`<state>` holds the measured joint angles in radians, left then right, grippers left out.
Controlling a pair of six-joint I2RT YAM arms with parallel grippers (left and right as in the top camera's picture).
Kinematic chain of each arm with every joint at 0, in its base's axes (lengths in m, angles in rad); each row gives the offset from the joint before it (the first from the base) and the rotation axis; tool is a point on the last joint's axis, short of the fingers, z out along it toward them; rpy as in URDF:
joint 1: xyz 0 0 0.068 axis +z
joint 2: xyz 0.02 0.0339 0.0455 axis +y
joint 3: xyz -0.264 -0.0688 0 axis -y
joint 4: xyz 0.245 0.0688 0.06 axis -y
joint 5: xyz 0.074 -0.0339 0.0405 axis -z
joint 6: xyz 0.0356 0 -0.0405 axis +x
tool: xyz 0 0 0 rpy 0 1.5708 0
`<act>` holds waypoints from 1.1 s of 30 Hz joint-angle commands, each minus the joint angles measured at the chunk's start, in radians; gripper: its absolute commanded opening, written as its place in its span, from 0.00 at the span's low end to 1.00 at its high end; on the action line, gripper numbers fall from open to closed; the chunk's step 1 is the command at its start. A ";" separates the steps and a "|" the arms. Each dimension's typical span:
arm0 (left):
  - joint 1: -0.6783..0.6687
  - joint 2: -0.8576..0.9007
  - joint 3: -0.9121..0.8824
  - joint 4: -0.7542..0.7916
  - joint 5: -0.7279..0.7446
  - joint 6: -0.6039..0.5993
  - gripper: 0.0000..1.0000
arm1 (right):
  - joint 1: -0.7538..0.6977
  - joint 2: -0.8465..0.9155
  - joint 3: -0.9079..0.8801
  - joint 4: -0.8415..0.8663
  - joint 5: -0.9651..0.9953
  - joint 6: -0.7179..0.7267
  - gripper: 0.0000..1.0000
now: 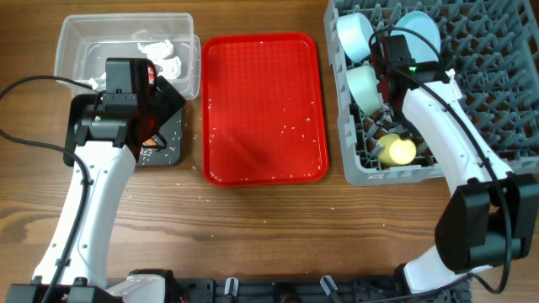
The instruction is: Sort waste into correct bins and load items into the dishwasher rack
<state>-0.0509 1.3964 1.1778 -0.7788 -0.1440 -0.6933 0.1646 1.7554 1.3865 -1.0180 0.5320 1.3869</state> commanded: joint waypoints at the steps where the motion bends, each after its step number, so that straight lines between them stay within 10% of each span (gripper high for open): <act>1: -0.004 -0.005 0.013 0.000 0.005 0.005 1.00 | -0.002 -0.148 -0.005 -0.008 0.029 -0.095 0.93; 5: -0.004 -0.005 0.013 0.000 0.005 0.005 1.00 | -0.002 -0.386 -0.005 -0.009 -0.035 -0.536 1.00; 9: -0.004 -0.005 0.013 0.000 0.005 0.005 1.00 | -0.002 -0.666 -0.005 -0.026 -0.508 -1.017 1.00; 25: -0.004 -0.005 0.013 0.000 0.005 0.005 1.00 | -0.002 -1.106 -0.075 -0.098 -0.417 -1.058 1.00; 33: -0.004 -0.005 0.013 0.000 0.005 0.005 1.00 | -0.001 -1.313 -0.808 0.755 -0.597 -1.222 1.00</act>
<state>-0.0509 1.3968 1.1778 -0.7788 -0.1402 -0.6933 0.1608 0.5541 0.8249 -0.4297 0.0032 0.2161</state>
